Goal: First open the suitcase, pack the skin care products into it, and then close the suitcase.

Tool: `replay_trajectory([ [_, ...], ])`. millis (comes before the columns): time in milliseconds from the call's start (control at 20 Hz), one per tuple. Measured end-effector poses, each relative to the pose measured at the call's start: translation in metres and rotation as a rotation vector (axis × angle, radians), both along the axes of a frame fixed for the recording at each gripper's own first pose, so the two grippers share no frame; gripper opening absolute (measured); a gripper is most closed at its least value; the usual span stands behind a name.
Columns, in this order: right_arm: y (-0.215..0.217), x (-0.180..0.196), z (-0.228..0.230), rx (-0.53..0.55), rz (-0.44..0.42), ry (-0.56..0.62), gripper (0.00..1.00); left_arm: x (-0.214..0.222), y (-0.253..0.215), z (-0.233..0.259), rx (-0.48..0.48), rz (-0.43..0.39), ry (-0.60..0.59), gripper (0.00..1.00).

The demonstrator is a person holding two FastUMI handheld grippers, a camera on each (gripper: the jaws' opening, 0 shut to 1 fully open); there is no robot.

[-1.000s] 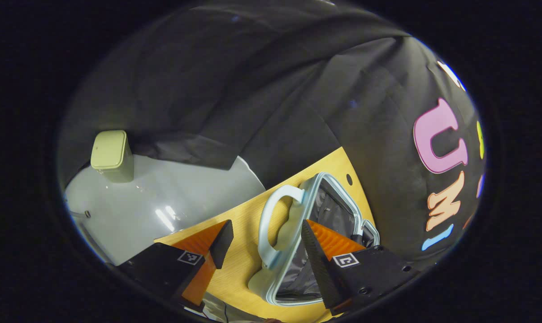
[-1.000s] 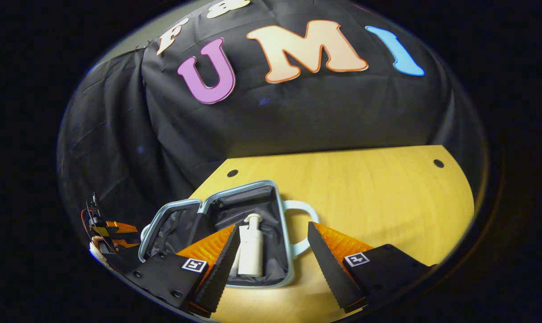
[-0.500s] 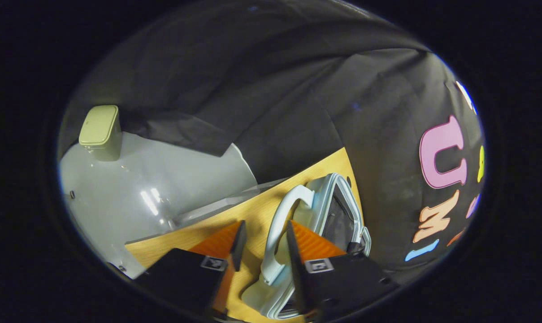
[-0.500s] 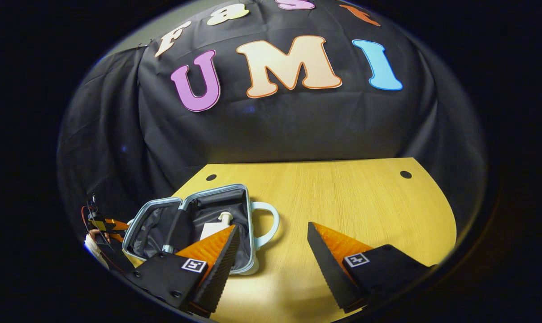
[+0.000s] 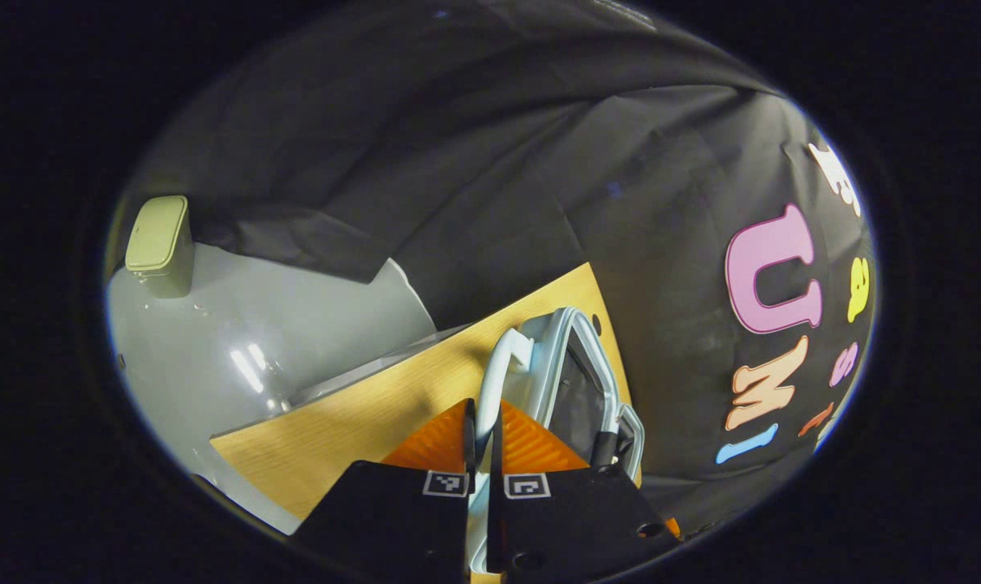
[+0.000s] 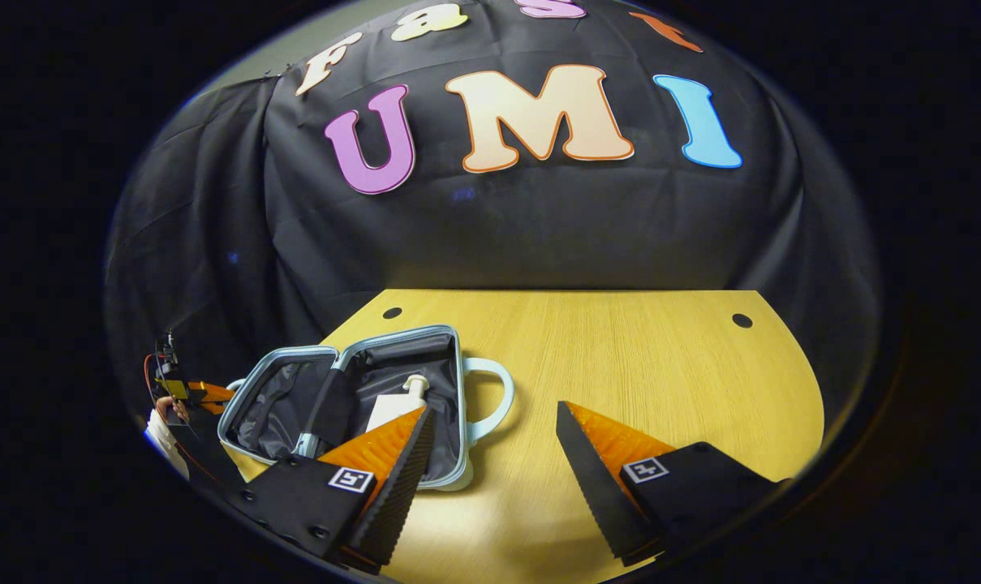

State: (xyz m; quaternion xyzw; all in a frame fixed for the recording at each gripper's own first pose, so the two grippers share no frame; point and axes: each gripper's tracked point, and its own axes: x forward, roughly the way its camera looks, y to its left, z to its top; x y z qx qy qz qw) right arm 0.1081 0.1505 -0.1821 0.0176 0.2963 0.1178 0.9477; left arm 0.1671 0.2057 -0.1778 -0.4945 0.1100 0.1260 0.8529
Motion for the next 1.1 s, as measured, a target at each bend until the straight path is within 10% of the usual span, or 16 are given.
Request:
replay_trajectory([
  [1100,-0.077,-0.015,0.017,0.075,-0.136,-0.024,0.95,0.025,-0.164,0.213,0.320,-0.257,-0.205,0.02],
])
